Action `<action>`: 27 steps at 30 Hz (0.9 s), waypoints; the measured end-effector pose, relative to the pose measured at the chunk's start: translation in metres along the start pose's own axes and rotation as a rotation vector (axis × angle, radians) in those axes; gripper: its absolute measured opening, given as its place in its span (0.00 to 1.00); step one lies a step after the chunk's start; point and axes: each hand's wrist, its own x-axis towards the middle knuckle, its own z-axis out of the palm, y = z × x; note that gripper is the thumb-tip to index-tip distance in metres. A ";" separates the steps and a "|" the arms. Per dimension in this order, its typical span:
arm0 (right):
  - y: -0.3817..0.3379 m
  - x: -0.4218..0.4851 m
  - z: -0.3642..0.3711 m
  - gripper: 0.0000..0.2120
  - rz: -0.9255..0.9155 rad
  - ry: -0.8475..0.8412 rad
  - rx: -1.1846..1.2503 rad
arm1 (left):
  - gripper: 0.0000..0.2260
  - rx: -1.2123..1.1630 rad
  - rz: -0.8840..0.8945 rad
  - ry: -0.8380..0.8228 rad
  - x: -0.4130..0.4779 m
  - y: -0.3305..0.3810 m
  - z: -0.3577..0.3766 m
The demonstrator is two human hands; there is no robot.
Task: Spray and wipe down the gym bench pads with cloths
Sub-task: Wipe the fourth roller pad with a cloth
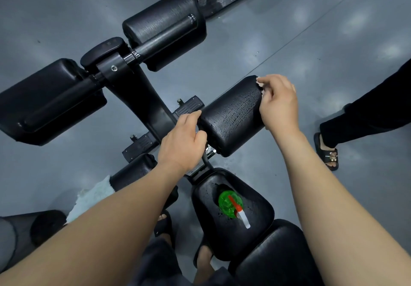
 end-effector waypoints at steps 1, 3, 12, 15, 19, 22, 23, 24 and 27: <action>-0.002 -0.001 -0.001 0.17 0.016 0.016 0.021 | 0.25 0.002 -0.001 -0.003 0.000 0.000 0.000; -0.004 -0.008 -0.001 0.17 0.029 0.060 0.056 | 0.25 0.003 0.000 -0.012 -0.001 0.002 0.000; -0.002 -0.022 0.001 0.18 0.083 0.124 0.037 | 0.26 0.018 -0.012 -0.025 0.000 0.003 -0.002; -0.003 -0.009 0.003 0.18 0.038 0.061 0.005 | 0.26 0.012 -0.023 -0.020 -0.001 0.004 -0.002; -0.012 -0.024 0.008 0.19 -0.139 0.004 -0.039 | 0.26 0.001 -0.028 -0.013 0.000 0.003 -0.001; -0.024 -0.067 0.011 0.21 -0.306 -0.079 -0.009 | 0.26 -0.007 -0.029 -0.010 0.000 0.004 0.000; -0.027 -0.082 0.011 0.21 -0.349 -0.108 0.000 | 0.25 -0.005 -0.025 -0.008 0.000 0.004 0.000; -0.026 -0.091 0.009 0.20 -0.385 -0.134 0.002 | 0.25 -0.003 -0.021 -0.006 0.000 0.004 0.000; -0.009 -0.073 0.006 0.19 -0.437 -0.164 -0.035 | 0.25 -0.006 -0.017 -0.004 0.000 0.004 -0.001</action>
